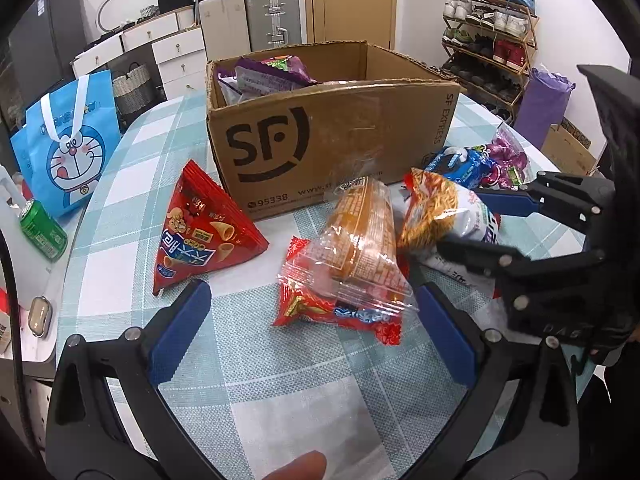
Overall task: Organize snacks
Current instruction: 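Grasp the white noodle bag with the right gripper while the left grasps the bread roll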
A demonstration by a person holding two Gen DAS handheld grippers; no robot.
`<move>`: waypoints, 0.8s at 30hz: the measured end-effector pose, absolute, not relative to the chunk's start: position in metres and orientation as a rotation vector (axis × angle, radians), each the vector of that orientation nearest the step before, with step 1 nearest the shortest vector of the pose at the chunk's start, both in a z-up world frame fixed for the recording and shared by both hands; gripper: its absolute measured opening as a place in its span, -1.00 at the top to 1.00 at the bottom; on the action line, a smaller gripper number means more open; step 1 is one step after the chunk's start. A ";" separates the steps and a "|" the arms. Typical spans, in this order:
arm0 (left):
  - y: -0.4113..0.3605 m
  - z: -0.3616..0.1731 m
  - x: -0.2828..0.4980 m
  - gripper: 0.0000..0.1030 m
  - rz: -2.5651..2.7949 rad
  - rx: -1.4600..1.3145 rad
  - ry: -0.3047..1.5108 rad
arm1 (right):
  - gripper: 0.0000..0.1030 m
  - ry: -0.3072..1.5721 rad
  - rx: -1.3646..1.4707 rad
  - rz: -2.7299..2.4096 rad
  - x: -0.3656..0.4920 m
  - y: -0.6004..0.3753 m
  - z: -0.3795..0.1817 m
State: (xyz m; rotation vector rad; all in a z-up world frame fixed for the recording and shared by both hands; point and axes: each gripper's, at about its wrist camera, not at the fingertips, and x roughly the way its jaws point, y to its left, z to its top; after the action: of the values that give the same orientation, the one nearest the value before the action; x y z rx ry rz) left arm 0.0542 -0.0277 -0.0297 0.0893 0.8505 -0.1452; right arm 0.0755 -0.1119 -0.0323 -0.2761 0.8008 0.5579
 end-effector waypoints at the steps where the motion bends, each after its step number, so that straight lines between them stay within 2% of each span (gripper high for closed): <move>1: -0.027 -0.030 0.054 -0.98 -0.146 0.088 0.851 | 0.13 0.799 -0.266 0.566 0.075 -0.113 -0.031; 24: -0.029 -0.030 0.074 -0.98 -0.160 0.061 0.853 | 0.14 0.684 -0.077 0.581 0.076 -0.155 0.012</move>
State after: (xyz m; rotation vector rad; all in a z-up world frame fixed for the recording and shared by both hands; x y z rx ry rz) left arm 0.0737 -0.0289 -0.0304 0.0615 0.8531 -0.1605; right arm 0.0759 -0.1548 0.0118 -0.0775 0.6837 0.5815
